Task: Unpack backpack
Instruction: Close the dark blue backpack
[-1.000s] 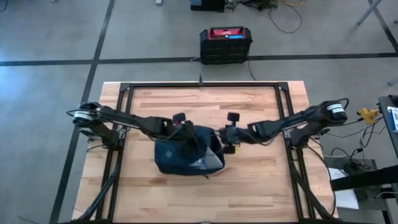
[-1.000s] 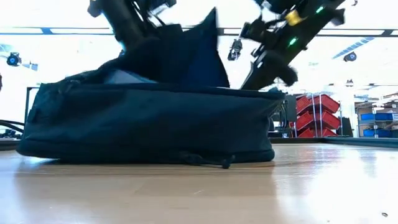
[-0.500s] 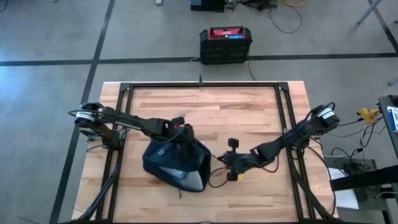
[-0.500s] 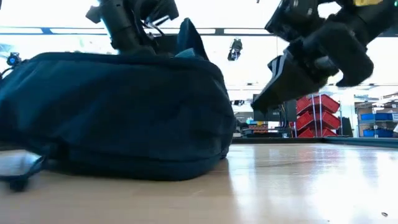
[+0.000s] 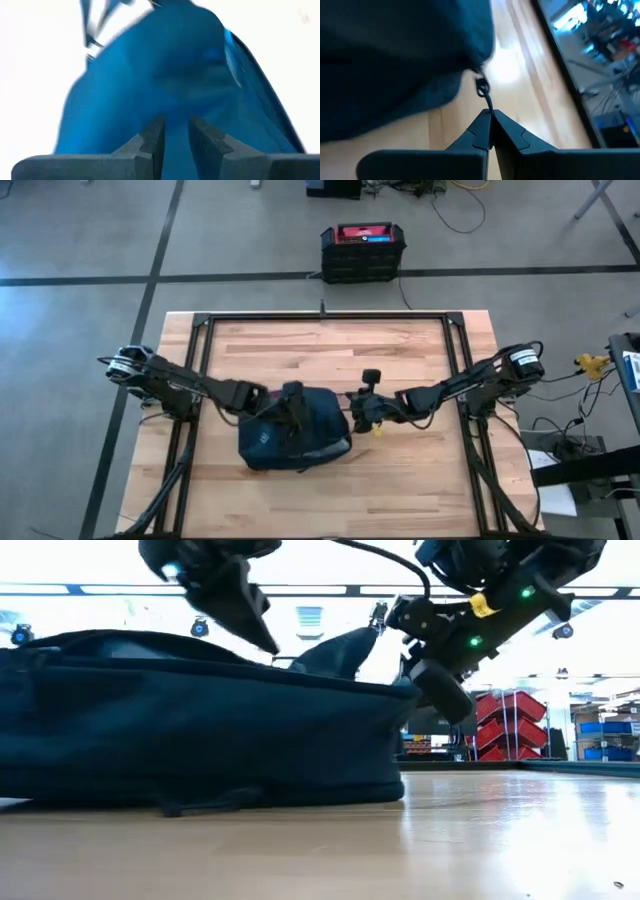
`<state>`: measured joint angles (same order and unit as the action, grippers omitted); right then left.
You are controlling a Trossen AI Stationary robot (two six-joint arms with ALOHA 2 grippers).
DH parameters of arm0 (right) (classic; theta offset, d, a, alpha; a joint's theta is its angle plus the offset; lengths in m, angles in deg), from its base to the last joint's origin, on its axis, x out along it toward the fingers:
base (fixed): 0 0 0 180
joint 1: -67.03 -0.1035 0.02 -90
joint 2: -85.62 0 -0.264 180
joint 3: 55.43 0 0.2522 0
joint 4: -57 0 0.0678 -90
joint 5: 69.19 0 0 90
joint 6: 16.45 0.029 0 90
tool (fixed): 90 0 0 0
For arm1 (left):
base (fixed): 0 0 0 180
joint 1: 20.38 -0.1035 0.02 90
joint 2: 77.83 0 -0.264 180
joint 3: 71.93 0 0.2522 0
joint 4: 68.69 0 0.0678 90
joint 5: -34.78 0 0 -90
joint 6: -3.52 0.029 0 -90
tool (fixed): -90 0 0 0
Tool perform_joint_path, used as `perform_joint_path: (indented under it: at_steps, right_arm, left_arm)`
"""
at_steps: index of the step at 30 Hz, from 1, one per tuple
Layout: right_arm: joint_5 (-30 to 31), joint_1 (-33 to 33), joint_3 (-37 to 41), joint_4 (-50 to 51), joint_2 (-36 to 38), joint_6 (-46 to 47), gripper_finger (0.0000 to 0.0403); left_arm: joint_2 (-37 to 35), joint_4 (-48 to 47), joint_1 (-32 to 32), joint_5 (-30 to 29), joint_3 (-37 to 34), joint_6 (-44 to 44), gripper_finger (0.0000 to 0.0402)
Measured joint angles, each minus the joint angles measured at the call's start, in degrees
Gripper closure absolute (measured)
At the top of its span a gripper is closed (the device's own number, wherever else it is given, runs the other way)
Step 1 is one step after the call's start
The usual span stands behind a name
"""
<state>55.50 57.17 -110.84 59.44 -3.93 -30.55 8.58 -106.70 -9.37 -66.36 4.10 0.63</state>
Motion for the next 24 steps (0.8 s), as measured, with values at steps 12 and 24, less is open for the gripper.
perform_joint_path:
  at_steps: [12,24]
  right_arm:
    - [11.98,-5.53,0.00,-0.97,0.18,-5.29,0.0403]
    - [8.54,2.44,0.00,0.34,1.39,-5.22,0.0403]
  left_arm:
    - [3.21,9.27,-27.50,32.17,3.30,13.28,0.0287]
    - [13.44,17.78,-16.11,34.46,2.25,15.48,0.0284]
